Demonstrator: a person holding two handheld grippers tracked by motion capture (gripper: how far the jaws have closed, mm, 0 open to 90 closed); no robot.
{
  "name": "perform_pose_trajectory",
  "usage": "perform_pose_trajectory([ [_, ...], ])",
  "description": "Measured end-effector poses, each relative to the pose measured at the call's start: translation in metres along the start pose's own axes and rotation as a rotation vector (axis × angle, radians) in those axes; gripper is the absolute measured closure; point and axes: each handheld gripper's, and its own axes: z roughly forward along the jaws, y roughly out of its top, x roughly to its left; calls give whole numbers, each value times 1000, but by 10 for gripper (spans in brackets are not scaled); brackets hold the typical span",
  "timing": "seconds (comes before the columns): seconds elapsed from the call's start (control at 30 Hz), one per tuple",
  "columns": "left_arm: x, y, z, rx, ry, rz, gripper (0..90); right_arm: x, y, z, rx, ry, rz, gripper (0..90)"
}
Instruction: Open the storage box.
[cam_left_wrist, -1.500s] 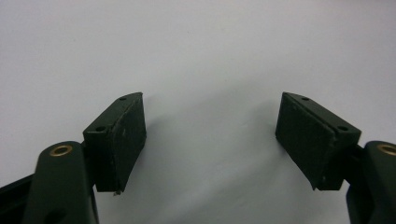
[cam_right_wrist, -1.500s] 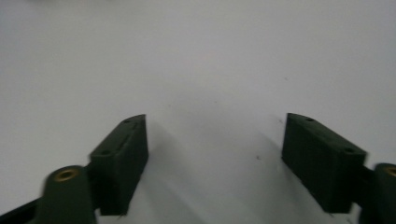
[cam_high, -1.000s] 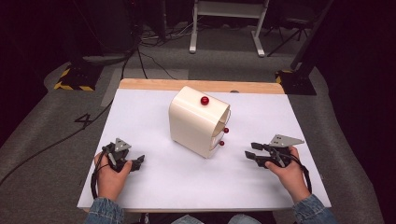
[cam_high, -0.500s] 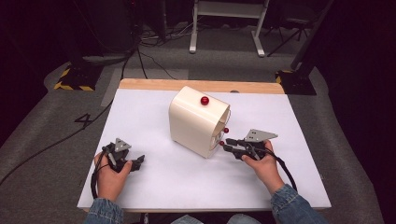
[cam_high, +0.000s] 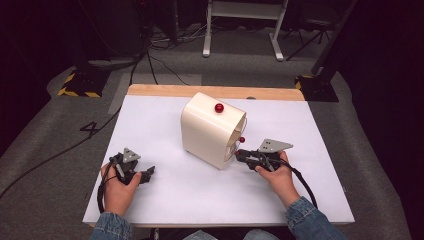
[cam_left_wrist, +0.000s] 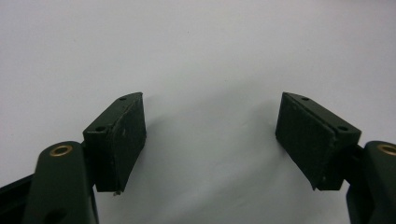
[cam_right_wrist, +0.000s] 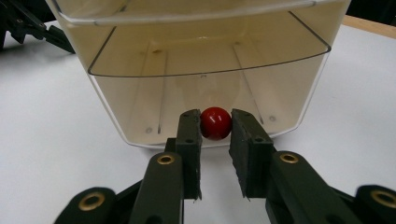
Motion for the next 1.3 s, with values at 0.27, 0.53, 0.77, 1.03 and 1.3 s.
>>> perform_pose_trajectory([
  [0.27,0,0,0,0,1,1,247,4,0,-32,-7,-23,-16,739],
  [0.53,0,0,0,1,1,2,247,5,-11,-69,-10,-36,-4,739],
  [0.77,0,0,0,0,2,2,247,4,-25,-90,4,-45,11,740],
  [1.03,0,0,0,0,2,2,248,7,-39,-95,31,-47,27,738],
  [1.3,0,0,0,0,2,2,247,6,-53,-89,100,-78,23,620],
])
